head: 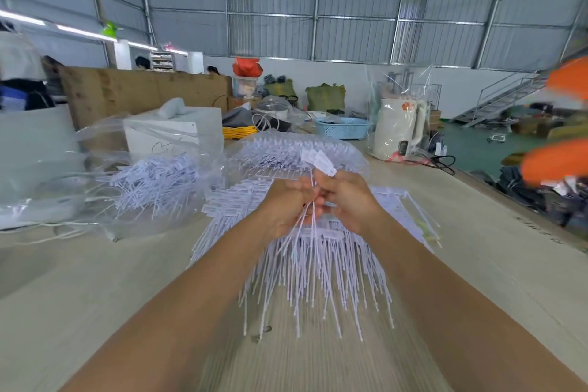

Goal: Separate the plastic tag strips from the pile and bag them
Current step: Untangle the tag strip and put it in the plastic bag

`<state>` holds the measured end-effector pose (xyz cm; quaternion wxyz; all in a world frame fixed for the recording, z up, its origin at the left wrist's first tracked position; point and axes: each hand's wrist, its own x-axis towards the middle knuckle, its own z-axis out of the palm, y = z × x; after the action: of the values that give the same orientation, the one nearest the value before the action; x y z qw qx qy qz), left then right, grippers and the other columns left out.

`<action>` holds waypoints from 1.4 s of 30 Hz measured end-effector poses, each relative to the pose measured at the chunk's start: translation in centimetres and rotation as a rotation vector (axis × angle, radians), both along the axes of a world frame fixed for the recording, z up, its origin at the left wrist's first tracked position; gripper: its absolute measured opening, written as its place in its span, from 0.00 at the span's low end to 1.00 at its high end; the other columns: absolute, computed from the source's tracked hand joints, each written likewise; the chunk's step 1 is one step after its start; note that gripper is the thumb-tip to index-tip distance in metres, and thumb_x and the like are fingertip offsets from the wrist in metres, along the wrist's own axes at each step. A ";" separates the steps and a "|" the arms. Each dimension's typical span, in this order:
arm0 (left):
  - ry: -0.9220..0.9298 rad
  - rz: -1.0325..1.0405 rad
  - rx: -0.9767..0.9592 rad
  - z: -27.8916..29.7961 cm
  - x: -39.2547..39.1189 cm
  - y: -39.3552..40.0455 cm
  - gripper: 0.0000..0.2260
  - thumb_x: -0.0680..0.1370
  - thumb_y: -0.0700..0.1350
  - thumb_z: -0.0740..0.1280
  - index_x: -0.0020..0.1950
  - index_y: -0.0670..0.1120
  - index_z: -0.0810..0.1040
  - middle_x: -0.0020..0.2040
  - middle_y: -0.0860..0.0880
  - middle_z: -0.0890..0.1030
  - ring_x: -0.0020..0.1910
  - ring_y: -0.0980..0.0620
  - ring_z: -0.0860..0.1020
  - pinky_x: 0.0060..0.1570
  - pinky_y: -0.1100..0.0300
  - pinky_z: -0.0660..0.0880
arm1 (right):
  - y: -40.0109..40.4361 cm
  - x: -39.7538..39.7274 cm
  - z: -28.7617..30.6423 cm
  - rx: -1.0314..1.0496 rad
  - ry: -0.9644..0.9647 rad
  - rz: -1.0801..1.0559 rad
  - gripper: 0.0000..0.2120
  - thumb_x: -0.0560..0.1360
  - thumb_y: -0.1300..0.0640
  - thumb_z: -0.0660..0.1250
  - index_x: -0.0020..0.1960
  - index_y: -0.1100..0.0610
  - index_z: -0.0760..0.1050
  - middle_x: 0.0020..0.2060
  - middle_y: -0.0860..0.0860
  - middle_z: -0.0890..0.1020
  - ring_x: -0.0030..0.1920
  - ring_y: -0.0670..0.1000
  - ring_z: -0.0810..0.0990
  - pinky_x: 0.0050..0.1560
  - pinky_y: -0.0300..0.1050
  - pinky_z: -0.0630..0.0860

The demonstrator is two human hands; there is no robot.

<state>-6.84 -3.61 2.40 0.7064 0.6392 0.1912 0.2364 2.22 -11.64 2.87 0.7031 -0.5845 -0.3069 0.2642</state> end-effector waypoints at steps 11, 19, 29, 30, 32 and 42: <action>0.099 0.170 0.228 -0.1 -2.3 1.5 0.12 0.79 0.42 0.65 0.35 0.42 0.78 0.29 0.47 0.77 0.21 0.57 0.71 0.23 0.66 0.68 | 3.2 -1.9 -0.3 0.073 0.036 -0.177 0.07 0.71 0.64 0.72 0.35 0.62 0.78 0.37 0.60 0.83 0.29 0.54 0.80 0.39 0.48 0.79; 0.162 0.358 0.380 -0.5 -7.0 5.8 0.13 0.79 0.41 0.63 0.36 0.43 0.79 0.31 0.50 0.77 0.22 0.60 0.70 0.24 0.68 0.66 | 3.5 -2.7 -1.5 -0.141 -0.138 0.010 0.10 0.72 0.55 0.71 0.50 0.59 0.79 0.39 0.55 0.85 0.36 0.52 0.84 0.45 0.48 0.79; 0.344 0.945 0.400 0.4 -13.0 20.3 0.11 0.77 0.40 0.63 0.36 0.38 0.75 0.38 0.39 0.78 0.39 0.43 0.77 0.41 0.56 0.75 | 7.7 -2.9 -2.2 -0.253 -0.387 0.042 0.05 0.73 0.68 0.68 0.48 0.63 0.79 0.35 0.54 0.83 0.21 0.45 0.76 0.22 0.34 0.69; 0.393 0.937 0.411 0.3 -12.8 21.3 0.09 0.77 0.41 0.62 0.42 0.37 0.77 0.44 0.37 0.80 0.44 0.40 0.79 0.47 0.53 0.78 | 8.8 -3.5 -2.0 -0.258 -0.423 0.075 0.04 0.73 0.67 0.68 0.47 0.62 0.79 0.35 0.52 0.84 0.22 0.45 0.77 0.23 0.35 0.70; 0.499 0.916 0.451 -0.3 -12.0 22.9 0.12 0.78 0.41 0.61 0.54 0.34 0.77 0.52 0.35 0.80 0.52 0.37 0.79 0.52 0.51 0.78 | 11.1 -5.1 -1.6 -0.262 -0.493 0.149 0.05 0.74 0.66 0.66 0.44 0.58 0.79 0.35 0.51 0.84 0.23 0.44 0.77 0.27 0.38 0.72; 1.085 0.924 0.821 -2.7 -11.0 26.4 0.12 0.77 0.39 0.61 0.58 0.41 0.75 0.58 0.42 0.78 0.60 0.43 0.76 0.58 0.54 0.73 | 17.7 -9.7 -4.1 -0.270 -0.623 0.312 0.15 0.75 0.67 0.62 0.35 0.51 0.76 0.30 0.48 0.82 0.22 0.42 0.75 0.30 0.34 0.73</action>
<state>-17.80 22.79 -0.29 0.0574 0.7290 0.6481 0.2126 -7.43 6.03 -1.21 0.4439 -0.6707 -0.5537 0.2157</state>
